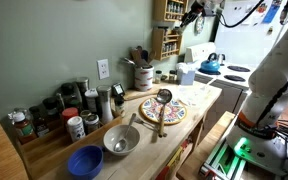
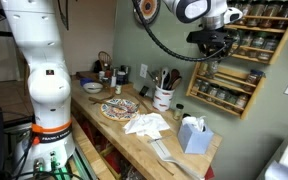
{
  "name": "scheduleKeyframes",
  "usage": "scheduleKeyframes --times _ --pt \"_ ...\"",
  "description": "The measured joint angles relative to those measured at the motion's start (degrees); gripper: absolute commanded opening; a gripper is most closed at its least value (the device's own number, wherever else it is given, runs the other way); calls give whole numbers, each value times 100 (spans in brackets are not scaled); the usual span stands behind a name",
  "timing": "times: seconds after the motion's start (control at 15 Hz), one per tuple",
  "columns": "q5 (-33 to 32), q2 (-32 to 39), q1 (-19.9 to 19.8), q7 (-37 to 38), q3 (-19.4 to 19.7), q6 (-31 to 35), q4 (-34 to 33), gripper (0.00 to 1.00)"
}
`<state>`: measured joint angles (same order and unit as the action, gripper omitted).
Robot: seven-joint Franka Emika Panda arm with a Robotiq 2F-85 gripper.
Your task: Pick up two jars from the right side of the counter and put them on the second bottom shelf
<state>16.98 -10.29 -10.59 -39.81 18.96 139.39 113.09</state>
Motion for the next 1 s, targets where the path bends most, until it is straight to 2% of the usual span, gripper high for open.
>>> scheduleKeyframes --times 0.27,0.6,1.0 --pt "284 366 -3 -79 88 97 -434 29" --pt "1034 980 -89 -438 136 310 -1056 29" --pt "1594 1751 -472 -757 -49 317 -1777 29"
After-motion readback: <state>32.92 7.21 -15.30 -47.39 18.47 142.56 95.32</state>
